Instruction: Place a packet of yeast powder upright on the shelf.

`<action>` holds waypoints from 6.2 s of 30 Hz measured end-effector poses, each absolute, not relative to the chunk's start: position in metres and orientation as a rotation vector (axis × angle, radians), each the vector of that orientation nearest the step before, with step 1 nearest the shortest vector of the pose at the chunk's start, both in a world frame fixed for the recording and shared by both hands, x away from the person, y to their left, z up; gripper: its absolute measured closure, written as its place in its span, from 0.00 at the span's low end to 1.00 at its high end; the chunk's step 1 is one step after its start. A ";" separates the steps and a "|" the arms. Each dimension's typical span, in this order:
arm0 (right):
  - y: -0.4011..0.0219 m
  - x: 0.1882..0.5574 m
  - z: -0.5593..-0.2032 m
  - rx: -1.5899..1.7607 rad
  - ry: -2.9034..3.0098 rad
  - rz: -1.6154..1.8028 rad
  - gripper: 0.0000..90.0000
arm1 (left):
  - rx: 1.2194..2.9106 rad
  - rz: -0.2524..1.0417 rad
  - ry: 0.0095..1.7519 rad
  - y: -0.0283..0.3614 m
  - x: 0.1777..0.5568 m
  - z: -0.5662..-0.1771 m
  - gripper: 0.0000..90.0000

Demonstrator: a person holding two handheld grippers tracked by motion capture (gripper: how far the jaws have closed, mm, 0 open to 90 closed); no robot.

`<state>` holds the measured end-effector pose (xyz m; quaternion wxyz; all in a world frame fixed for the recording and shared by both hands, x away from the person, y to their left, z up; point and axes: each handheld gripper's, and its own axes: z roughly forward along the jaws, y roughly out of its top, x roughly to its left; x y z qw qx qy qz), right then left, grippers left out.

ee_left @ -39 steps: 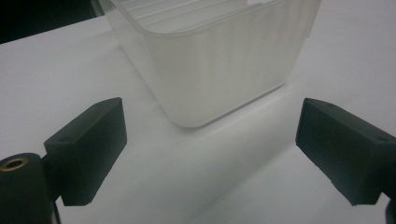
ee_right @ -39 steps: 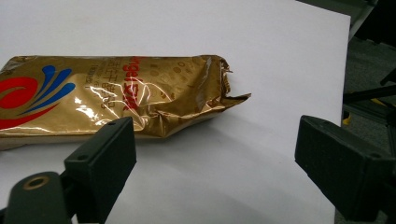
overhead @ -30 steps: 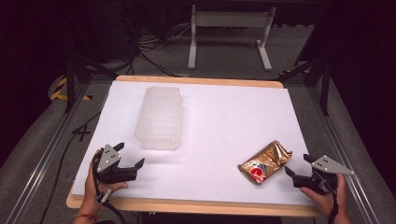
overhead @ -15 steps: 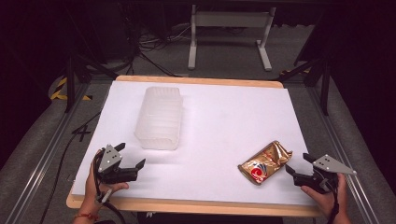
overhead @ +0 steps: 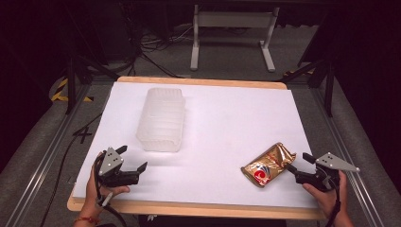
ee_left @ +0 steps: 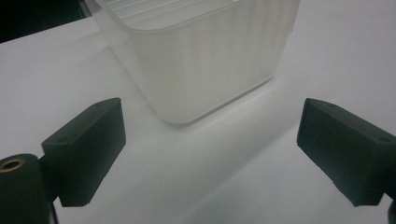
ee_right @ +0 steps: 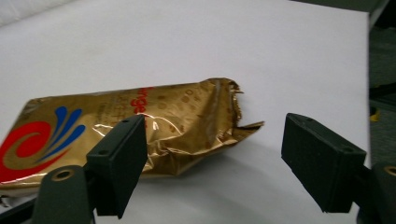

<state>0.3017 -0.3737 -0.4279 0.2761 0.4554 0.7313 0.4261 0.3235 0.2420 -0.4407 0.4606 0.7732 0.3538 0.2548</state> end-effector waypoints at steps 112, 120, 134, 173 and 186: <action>-0.254 0.355 -0.288 0.684 2.100 1.348 0.97 | 1.906 0.621 0.871 0.239 0.318 -0.441 0.10; -0.230 0.374 -0.282 0.646 2.122 1.403 0.97 | 1.908 0.624 0.875 0.239 0.319 -0.442 0.10; -0.176 0.407 -0.277 0.574 2.151 1.462 0.97 | 1.909 0.618 0.876 0.242 0.319 -0.443 0.10; -0.042 0.459 -0.263 0.474 2.184 1.545 0.97 | 1.898 0.622 0.871 0.246 0.314 -0.444 0.10; -0.012 0.469 -0.277 0.508 2.194 1.502 0.97 | 1.892 0.614 0.867 0.247 0.314 -0.444 0.10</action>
